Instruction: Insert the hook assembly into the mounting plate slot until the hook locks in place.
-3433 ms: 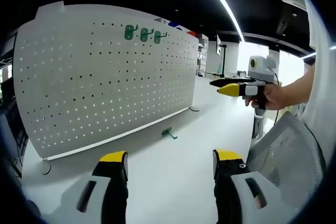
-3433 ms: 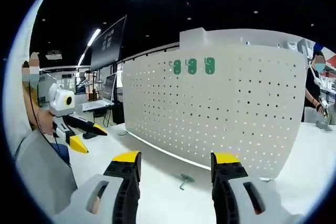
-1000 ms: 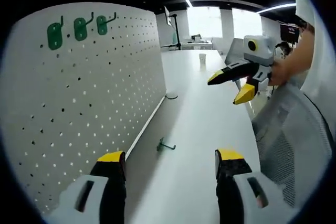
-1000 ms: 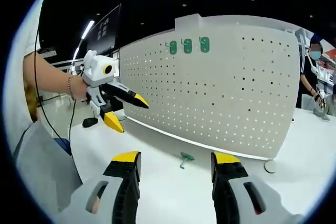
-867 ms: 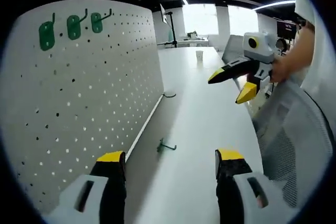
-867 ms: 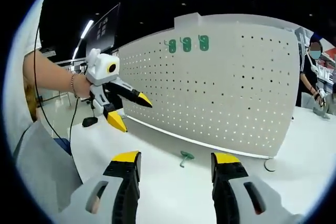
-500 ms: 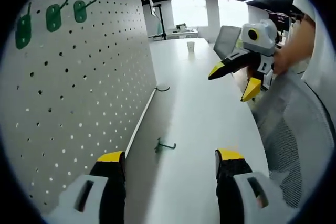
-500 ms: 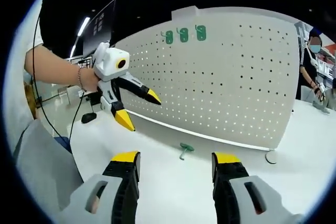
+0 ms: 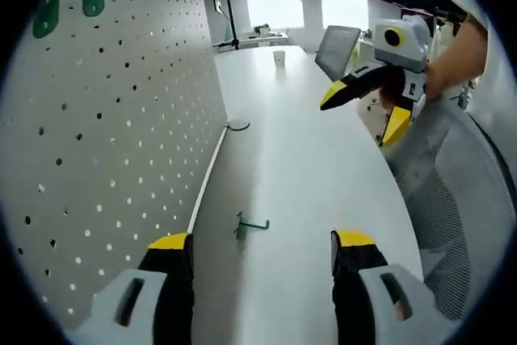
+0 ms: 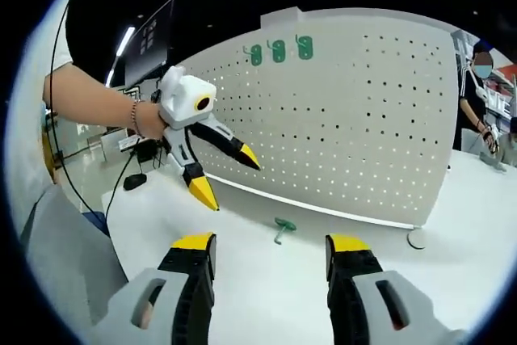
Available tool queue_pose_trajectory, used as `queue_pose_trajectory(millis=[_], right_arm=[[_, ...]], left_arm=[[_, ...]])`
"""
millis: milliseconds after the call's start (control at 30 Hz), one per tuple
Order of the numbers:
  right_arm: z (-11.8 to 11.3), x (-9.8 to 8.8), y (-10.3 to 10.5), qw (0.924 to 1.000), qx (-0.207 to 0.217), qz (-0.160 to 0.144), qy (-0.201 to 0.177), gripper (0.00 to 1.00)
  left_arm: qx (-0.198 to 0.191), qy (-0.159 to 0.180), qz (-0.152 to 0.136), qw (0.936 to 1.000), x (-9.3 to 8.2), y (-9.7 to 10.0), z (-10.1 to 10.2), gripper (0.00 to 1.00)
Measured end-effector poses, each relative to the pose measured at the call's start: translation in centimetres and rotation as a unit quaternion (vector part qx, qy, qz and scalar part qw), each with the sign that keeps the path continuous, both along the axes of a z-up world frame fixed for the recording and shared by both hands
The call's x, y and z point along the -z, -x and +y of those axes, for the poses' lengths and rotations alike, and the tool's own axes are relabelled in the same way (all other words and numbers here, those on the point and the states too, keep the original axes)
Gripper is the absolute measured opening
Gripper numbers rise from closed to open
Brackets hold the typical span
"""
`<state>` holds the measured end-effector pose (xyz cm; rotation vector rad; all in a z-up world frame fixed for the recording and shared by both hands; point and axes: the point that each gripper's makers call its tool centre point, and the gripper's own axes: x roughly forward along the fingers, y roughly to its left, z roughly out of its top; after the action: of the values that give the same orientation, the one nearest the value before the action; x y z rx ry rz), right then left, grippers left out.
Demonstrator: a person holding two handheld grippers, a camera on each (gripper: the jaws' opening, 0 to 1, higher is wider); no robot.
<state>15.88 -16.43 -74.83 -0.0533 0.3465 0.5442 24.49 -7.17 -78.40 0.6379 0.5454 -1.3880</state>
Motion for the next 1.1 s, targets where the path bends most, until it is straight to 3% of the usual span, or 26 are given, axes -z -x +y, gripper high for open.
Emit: queue_pose_trajectory(millis=[333, 533, 1100], right_arm=[[-0.1, -0.1, 0.0, 1.0000, 0.003, -0.001, -0.001, 0.53], [-0.3, -0.2, 0.0, 1.0000, 0.006, -0.001, -0.004, 0.53], [-0.7, -0.2, -0.1, 0.9998, 0.016, 0.000, -0.013, 0.52]], left_arm=[[0.023, -0.030, 0.009, 0.9992, 1.6, -0.5, -1.0, 0.71], [0.045, -0.063, -0.002, 0.9970, 2.9, -1.2, -1.1, 0.71], [0.077, -0.117, 0.023, 0.9899, 6.0, -2.1, -2.0, 0.71]])
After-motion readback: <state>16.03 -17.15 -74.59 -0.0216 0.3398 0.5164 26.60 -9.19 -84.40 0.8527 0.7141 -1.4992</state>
